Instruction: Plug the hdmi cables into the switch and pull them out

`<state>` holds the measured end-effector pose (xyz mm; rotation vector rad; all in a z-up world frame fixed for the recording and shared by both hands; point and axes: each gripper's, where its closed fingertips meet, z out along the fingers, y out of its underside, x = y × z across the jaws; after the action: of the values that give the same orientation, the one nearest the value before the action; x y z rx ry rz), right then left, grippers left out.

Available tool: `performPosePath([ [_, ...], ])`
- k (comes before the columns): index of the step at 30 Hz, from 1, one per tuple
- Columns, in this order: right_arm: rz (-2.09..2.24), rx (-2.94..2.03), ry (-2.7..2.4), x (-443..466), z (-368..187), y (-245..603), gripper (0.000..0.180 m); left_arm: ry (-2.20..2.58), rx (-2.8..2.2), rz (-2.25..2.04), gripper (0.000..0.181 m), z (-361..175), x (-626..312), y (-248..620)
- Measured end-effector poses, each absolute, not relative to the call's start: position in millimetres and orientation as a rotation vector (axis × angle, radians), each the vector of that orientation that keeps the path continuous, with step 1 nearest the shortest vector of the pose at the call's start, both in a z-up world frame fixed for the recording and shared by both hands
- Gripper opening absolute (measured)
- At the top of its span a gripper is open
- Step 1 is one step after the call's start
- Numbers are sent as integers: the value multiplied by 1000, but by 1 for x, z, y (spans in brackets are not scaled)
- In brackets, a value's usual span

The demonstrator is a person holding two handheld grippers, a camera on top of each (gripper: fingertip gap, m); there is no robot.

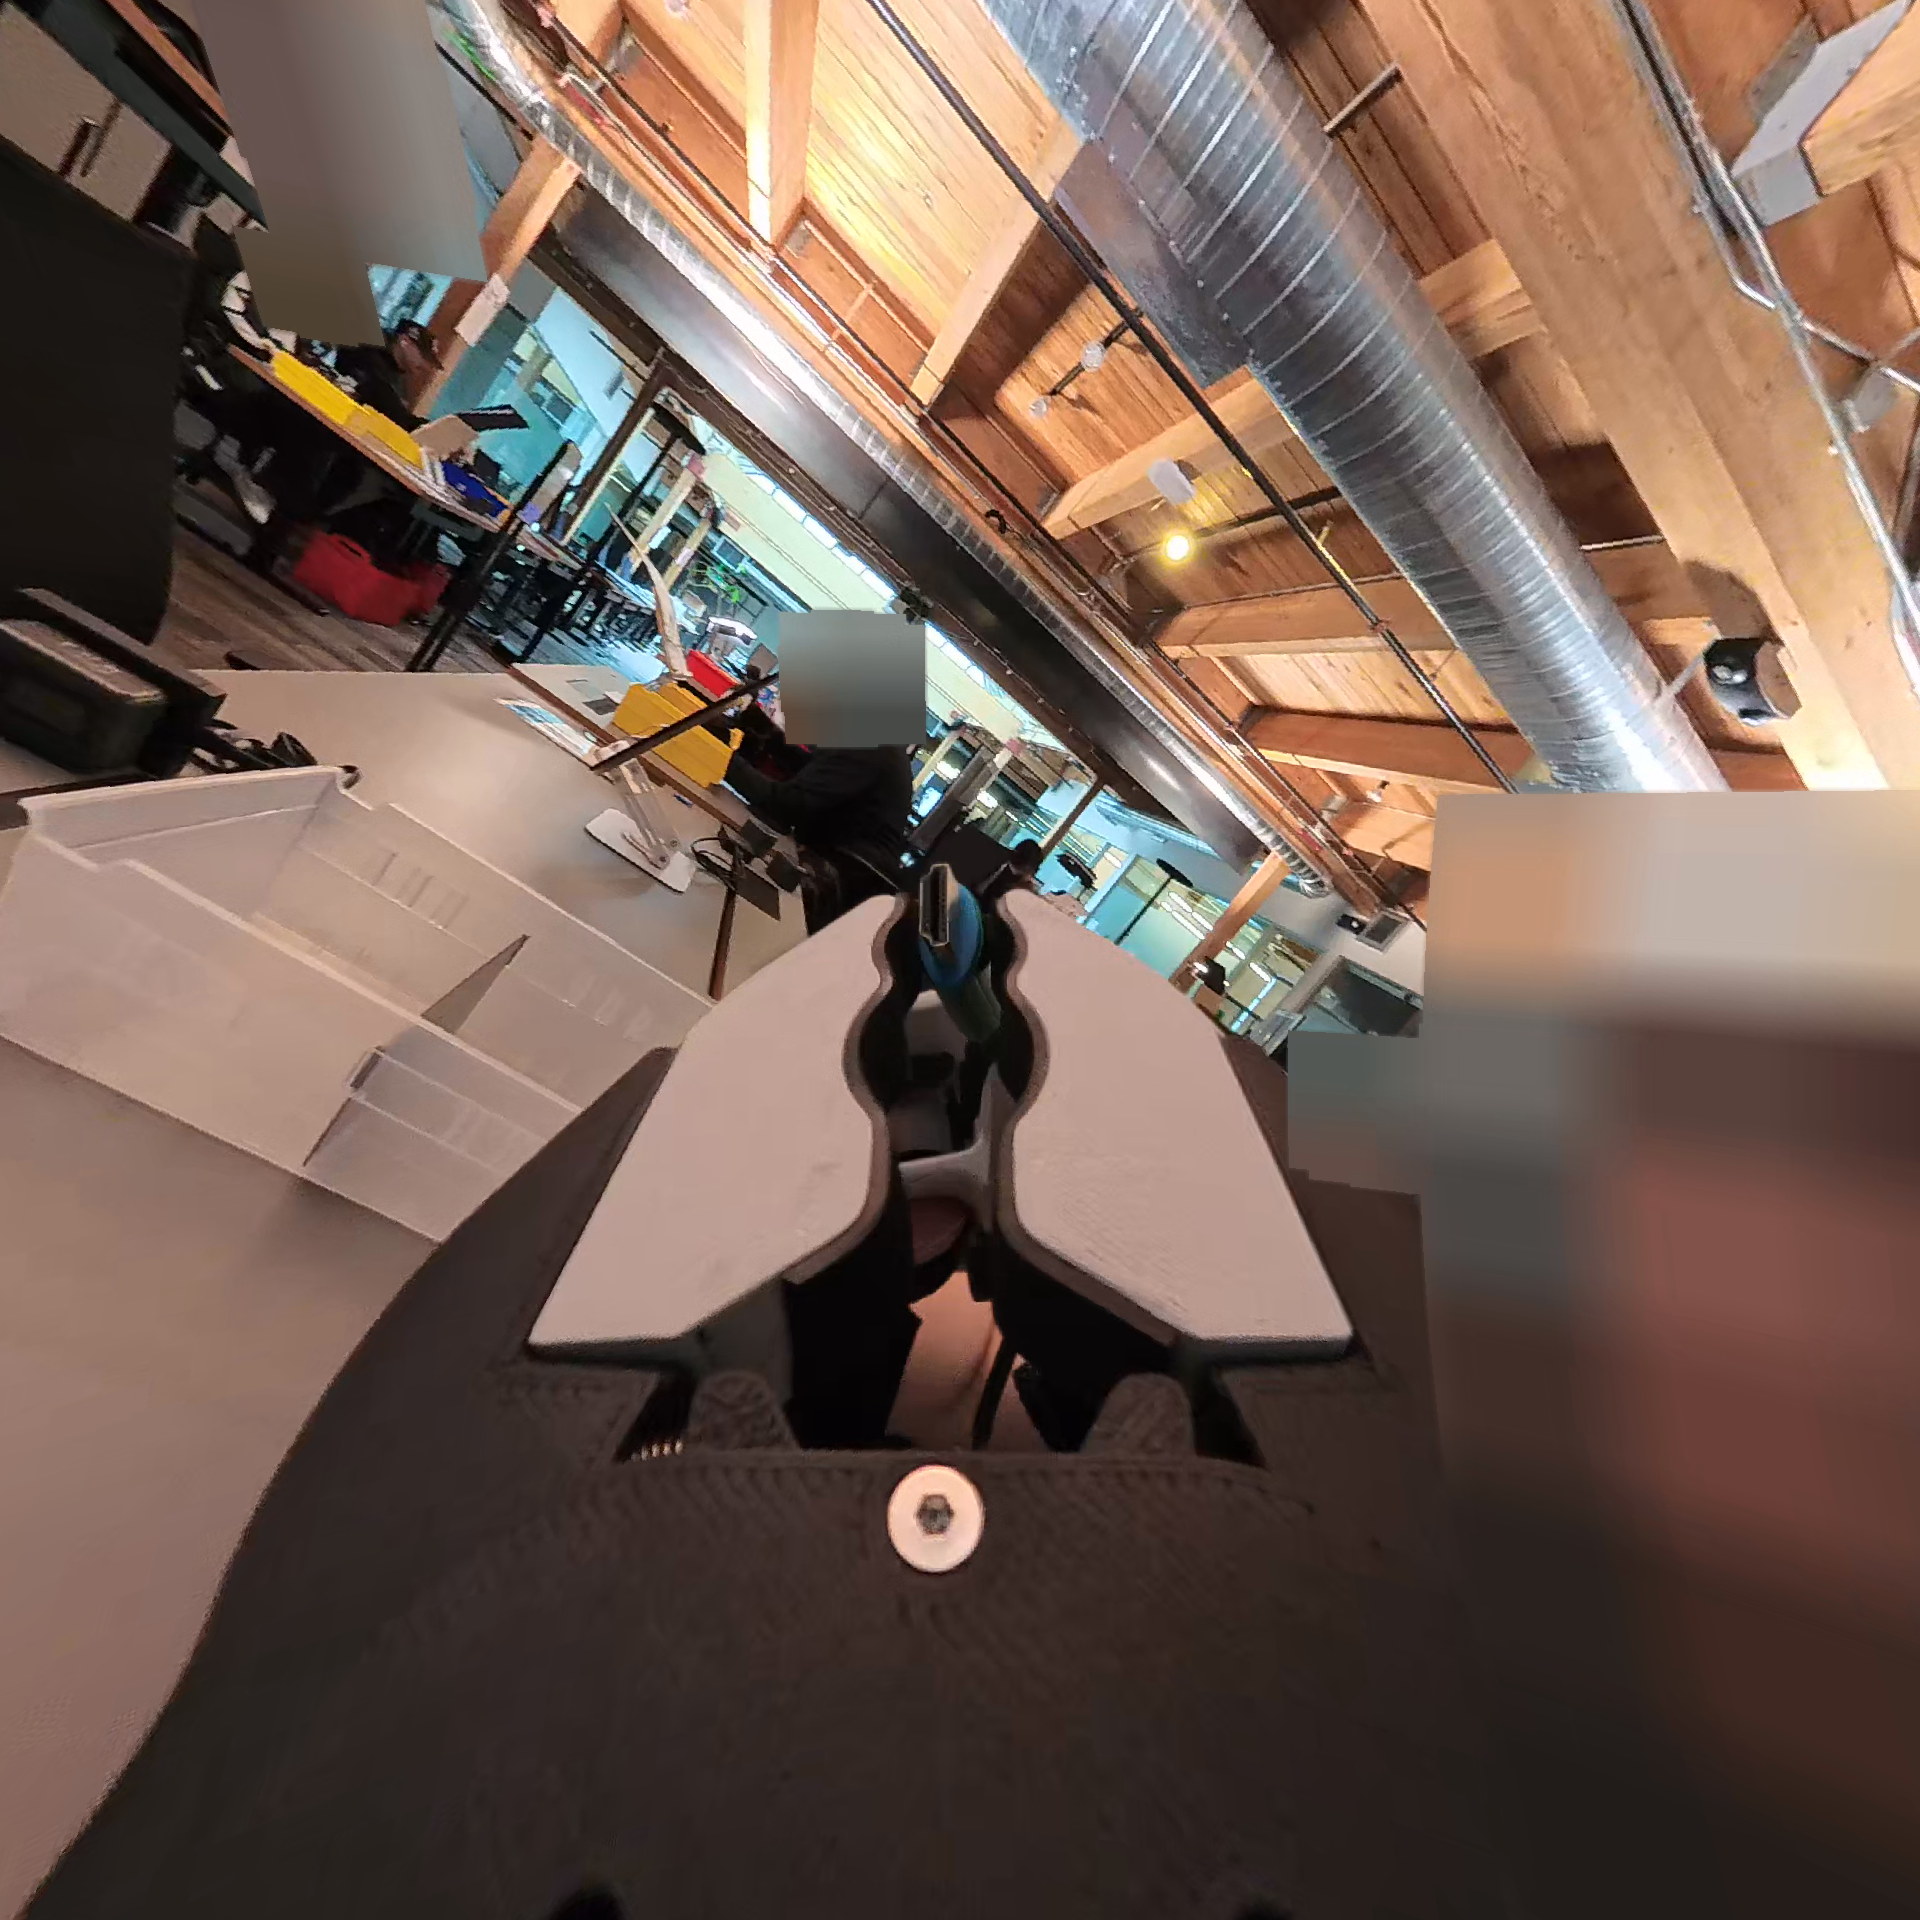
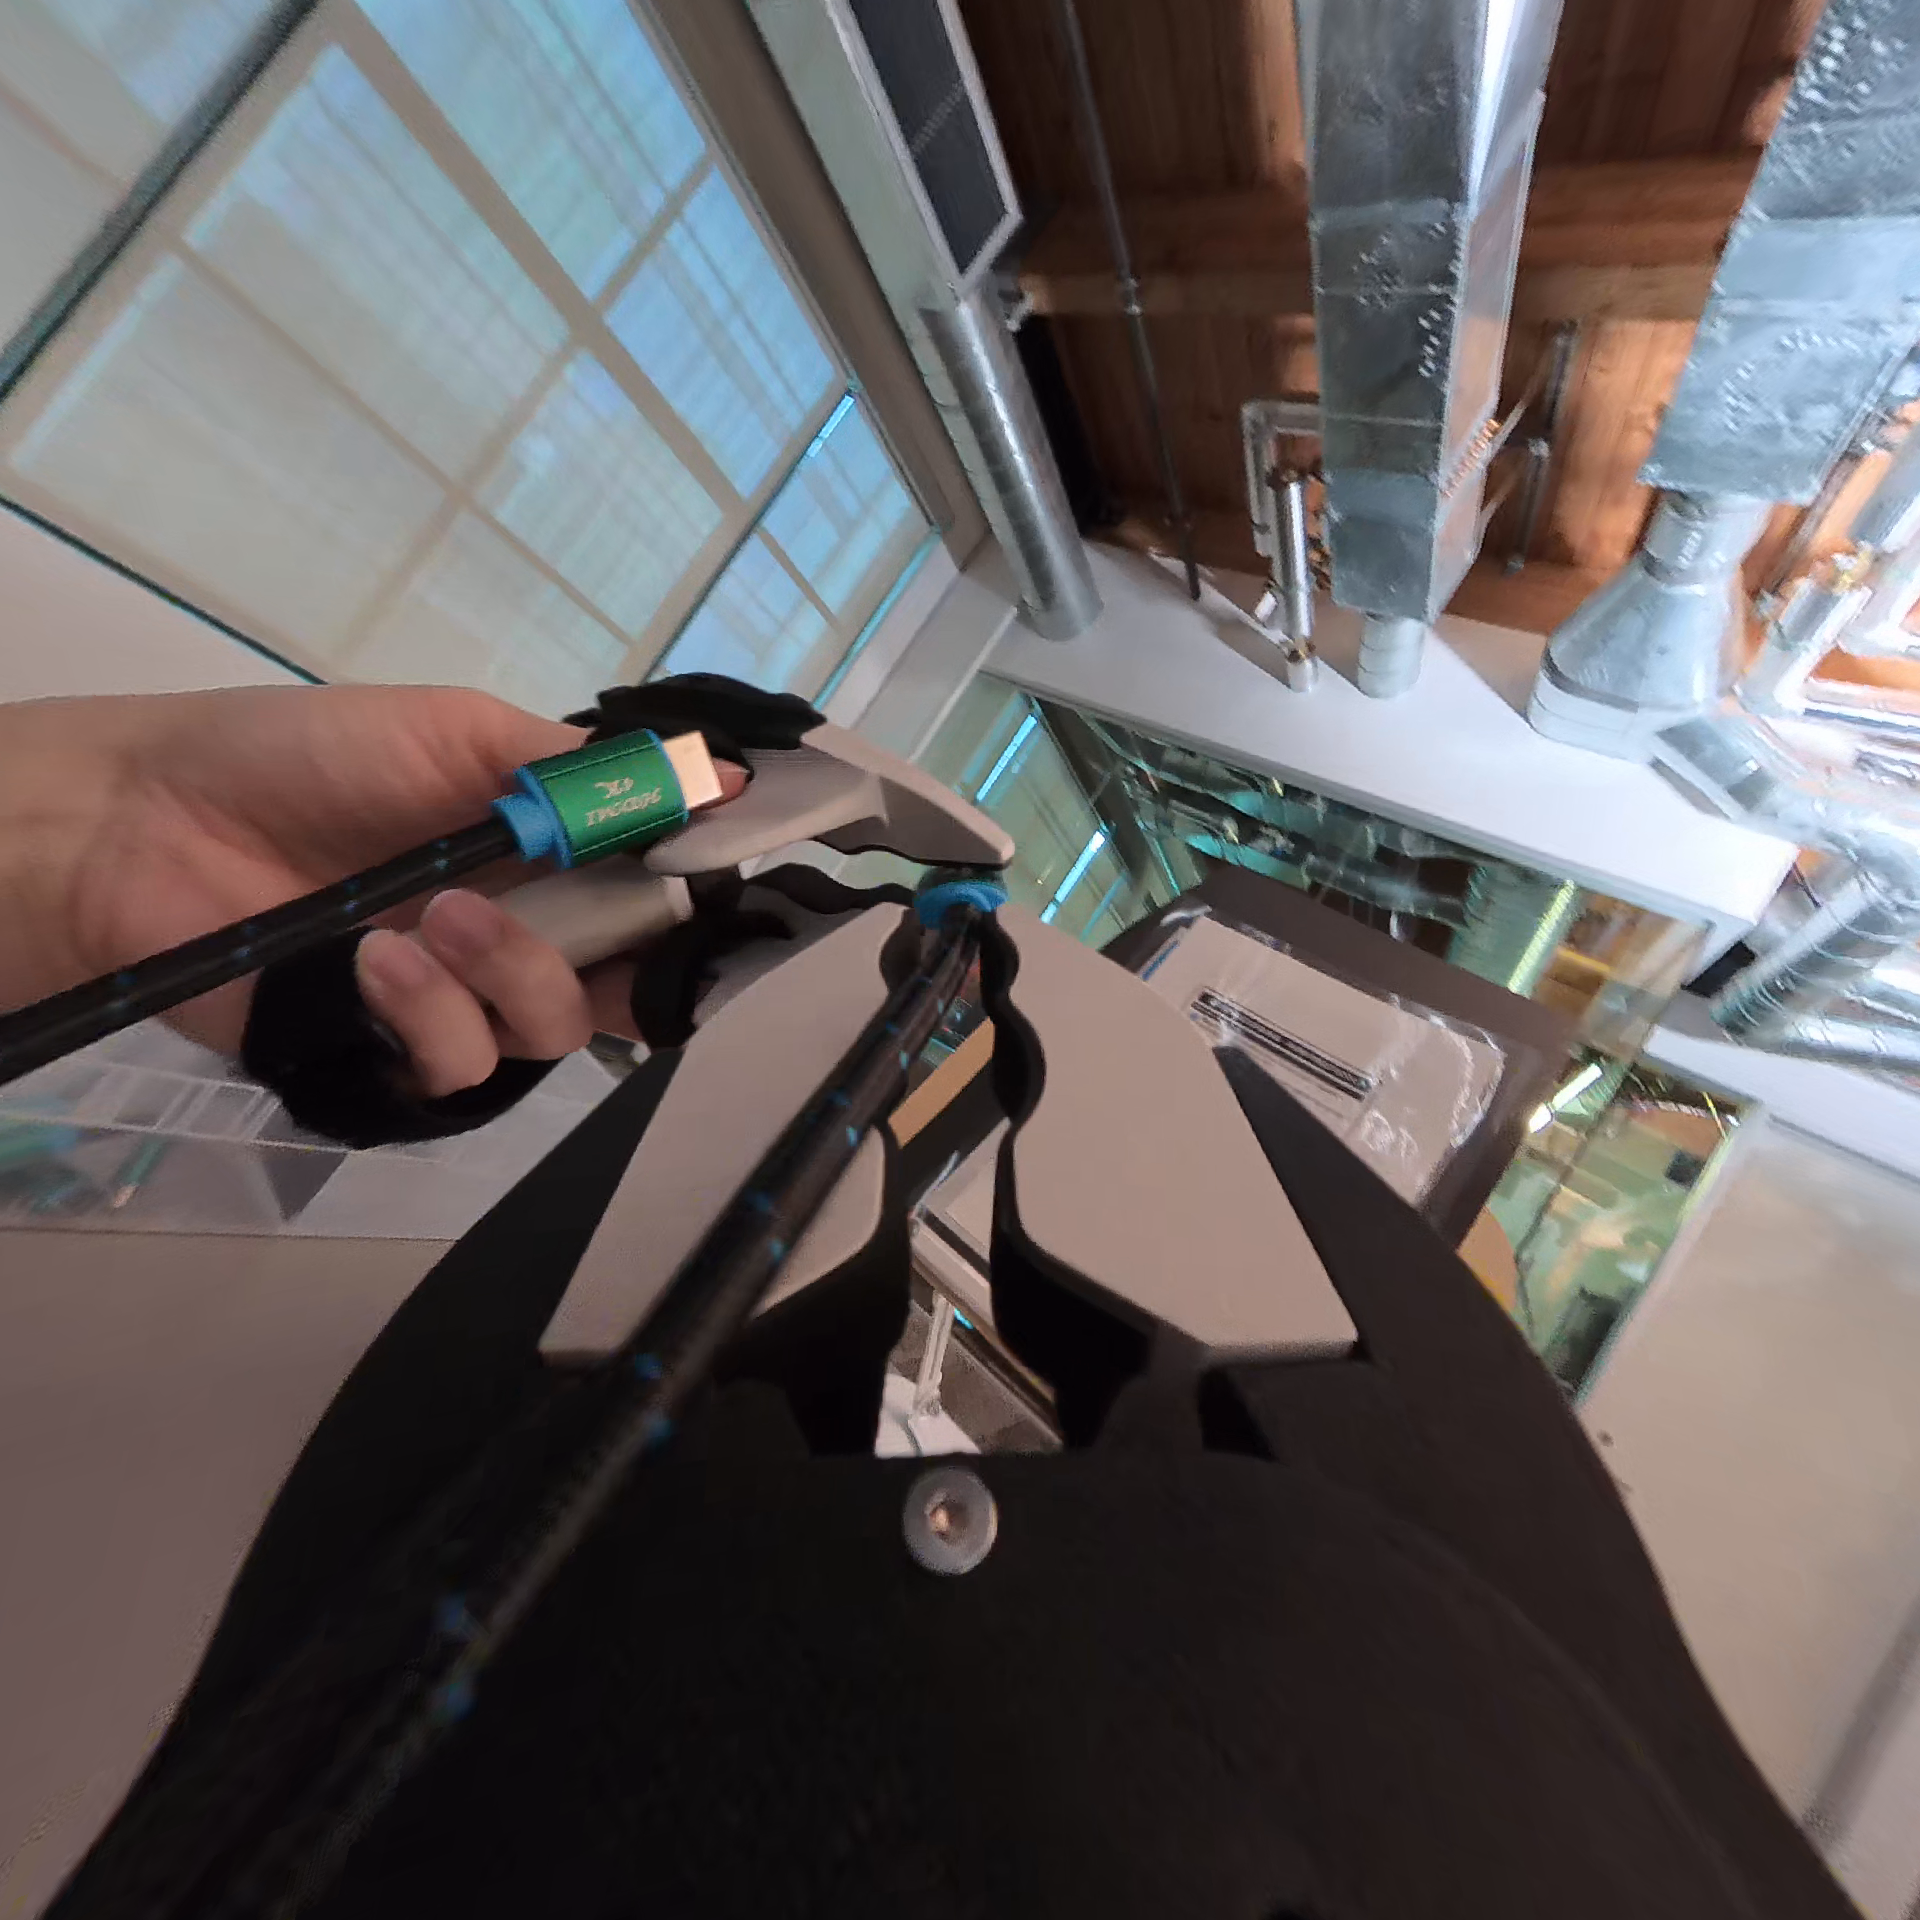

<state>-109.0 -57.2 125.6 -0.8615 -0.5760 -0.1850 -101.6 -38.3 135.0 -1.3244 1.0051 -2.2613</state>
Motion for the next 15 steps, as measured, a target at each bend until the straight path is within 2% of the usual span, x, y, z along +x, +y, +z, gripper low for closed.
performPosePath([
  [1,-204,-880,-560,-107,126,-55,9,995,-1334,-2252,12,134,-101,-37],
  [15,-283,-973,-575,-102,119,-43,7,946,-1402,-2187,12,126,-95,-31],
])
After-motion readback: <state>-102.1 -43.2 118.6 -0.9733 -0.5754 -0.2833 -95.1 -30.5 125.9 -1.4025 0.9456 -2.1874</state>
